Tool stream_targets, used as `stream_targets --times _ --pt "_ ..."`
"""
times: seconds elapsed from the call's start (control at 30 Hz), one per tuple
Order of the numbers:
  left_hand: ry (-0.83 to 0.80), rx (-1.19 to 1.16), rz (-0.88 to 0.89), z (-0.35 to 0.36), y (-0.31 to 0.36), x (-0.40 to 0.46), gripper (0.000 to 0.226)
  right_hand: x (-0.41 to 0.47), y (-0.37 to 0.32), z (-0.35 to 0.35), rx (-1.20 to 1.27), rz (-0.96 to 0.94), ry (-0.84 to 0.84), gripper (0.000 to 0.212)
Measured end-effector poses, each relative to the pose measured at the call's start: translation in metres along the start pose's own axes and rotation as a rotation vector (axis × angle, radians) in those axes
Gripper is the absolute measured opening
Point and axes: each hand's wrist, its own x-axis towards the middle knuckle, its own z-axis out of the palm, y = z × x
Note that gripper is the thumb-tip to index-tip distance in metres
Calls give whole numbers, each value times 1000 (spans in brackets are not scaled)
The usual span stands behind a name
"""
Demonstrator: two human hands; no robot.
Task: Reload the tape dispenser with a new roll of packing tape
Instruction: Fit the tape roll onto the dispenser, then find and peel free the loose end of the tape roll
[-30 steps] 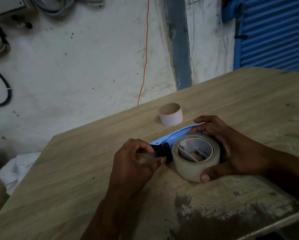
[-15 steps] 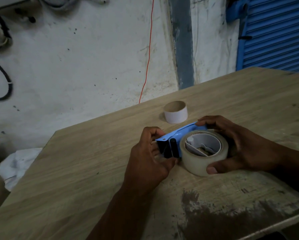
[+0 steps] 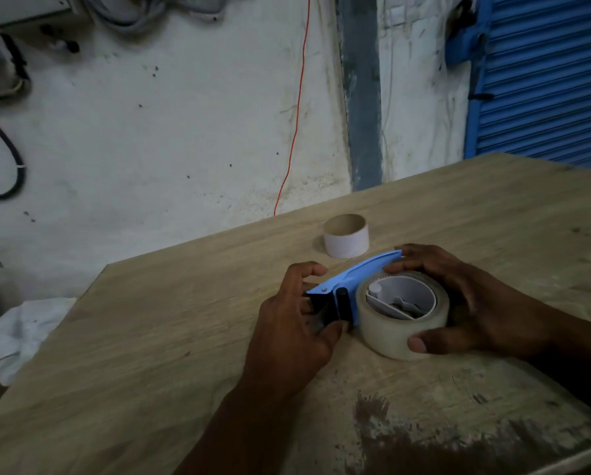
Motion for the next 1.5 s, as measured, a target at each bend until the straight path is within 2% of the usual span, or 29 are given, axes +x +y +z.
stream_targets --times 0.17,0.27,0.47,0.67,0.8,1.03,1.23,1.3,1.4,1.5 --pt "-10 -57 15 0 -6 -3 78 -2 -3 2 -24 20 55 96" --pt "-43 -49 54 -1 -6 -5 74 -2 -7 5 -37 -4 66 94" --pt "-2 -9 123 -1 -7 -12 73 -3 -13 8 -67 65 114 96" --pt "5 -15 92 0 -8 -11 71 -2 -17 9 -92 144 162 85" --pt "43 -22 78 2 -7 -10 74 -3 -15 9 -59 164 217 85" --pt "40 243 156 9 16 -10 79 -3 -13 4 70 120 242 92" --pt "73 497 219 18 26 -7 64 -4 -17 2 12 -15 334 97" --pt "71 518 212 18 26 -8 64 -4 -17 0 81 -3 336 98" --pt "90 531 181 16 23 -8 66 -4 -16 -4 364 67 410 93" --pt "111 526 169 10 26 -7 73 0 -13 -5 511 121 414 93"
